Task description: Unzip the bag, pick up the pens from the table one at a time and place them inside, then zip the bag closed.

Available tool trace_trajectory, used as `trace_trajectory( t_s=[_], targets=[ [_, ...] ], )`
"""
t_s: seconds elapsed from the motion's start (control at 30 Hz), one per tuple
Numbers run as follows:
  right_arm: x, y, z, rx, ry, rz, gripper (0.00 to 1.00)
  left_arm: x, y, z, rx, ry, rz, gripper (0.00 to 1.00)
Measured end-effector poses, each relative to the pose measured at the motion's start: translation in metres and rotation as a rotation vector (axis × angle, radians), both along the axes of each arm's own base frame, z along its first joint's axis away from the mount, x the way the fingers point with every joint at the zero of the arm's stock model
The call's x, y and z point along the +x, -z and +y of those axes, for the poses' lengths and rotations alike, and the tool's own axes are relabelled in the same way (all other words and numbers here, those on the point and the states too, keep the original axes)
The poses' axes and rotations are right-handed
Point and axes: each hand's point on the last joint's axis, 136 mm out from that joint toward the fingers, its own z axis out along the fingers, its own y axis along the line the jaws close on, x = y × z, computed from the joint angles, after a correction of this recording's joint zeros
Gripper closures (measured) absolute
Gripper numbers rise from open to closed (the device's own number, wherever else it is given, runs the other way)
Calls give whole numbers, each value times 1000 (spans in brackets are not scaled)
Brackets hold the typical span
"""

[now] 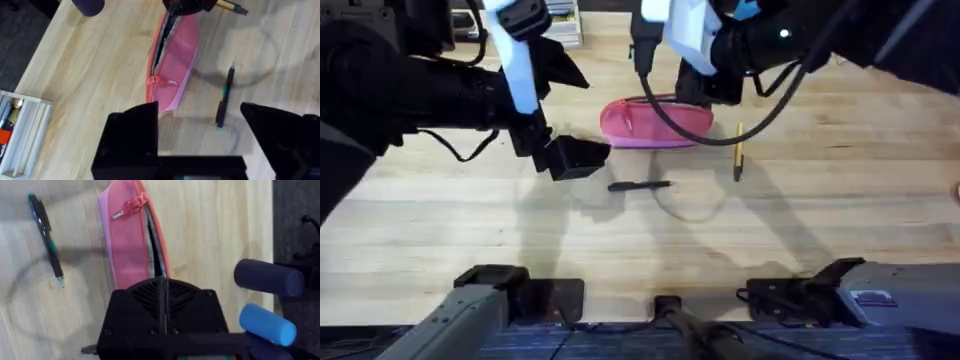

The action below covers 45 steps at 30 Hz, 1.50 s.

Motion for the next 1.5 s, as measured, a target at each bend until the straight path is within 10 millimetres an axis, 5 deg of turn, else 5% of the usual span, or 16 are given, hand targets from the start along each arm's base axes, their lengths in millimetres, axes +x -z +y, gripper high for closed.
trace_trajectory(
  t_s=[0.3, 0.63, 1.33, 1.37, 1.5],
  targets=[
    [6, 44, 4, -64, -20, 94, 972, 0, 0, 0, 0, -1, 2, 7],
    [19, 47, 12, -47, -26, 56, 971, 0, 0, 0, 0, -1, 2, 7],
    [25, 92, 13, -90, -24, 141, 968, 0, 0, 0, 2, -4, 4, 7],
    [25, 92, 13, -90, -24, 140, 894, 0, 1, 0, 2, -4, 3, 7],
    [24, 93, 13, -93, -24, 144, 307, 0, 0, 0, 2, -4, 3, 7]
  ],
)
